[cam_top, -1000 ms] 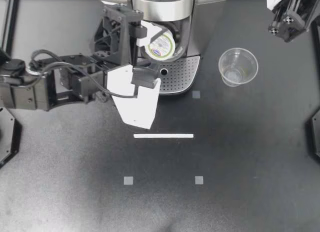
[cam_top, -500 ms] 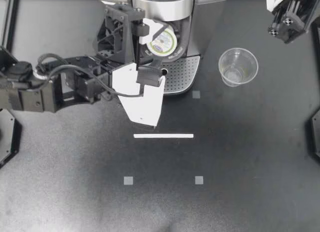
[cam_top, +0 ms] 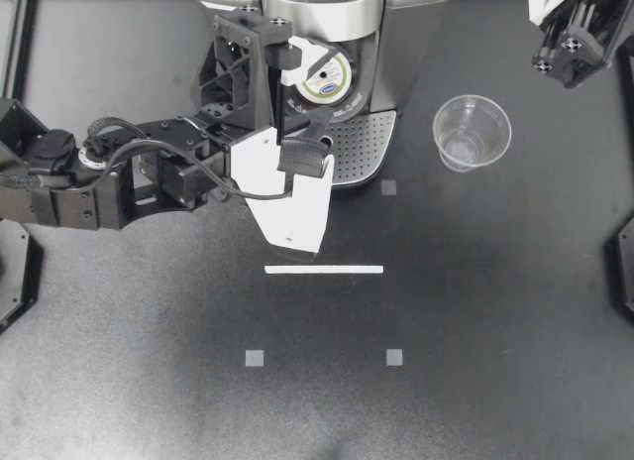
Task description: Place the coffee capsule inside the capsule container, then place the cup onto the center of the cup tray, then push the 'Hot Water' and 'Travel Mug' buttons.
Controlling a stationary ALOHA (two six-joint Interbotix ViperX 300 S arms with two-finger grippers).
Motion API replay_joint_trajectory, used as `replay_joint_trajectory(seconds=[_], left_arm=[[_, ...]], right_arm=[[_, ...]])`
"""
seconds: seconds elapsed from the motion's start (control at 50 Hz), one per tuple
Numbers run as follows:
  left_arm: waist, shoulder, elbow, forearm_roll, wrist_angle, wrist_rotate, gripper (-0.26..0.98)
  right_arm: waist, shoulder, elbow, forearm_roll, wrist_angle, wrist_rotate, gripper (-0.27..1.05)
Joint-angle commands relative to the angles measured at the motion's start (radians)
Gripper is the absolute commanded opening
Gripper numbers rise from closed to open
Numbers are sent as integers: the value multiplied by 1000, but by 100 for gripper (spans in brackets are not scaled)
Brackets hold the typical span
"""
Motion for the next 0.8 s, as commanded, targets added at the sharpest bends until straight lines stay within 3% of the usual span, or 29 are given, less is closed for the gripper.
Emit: replay_joint_trajectory(seconds=[0.0, 0.14, 0.24, 0.54, 0.78], left_arm=[[-6, -29, -9, 8, -3, -12, 75], [-32, -66, 28, 8, -17, -94, 75], [-40, -115, 104, 6, -67, -218, 75], [-40, -324, 400, 9, -420, -664, 75], [-40, -445, 566, 8, -680, -808, 75]], right_arm=[[6, -2, -17, 5, -8, 2, 5], [0, 20, -48, 31, 21, -5, 5], [-25, 46, -101, 35, 103, -5, 5], [-137, 156, -264, 32, 276, -9, 5], [-167, 298, -350, 31, 284, -8, 5]])
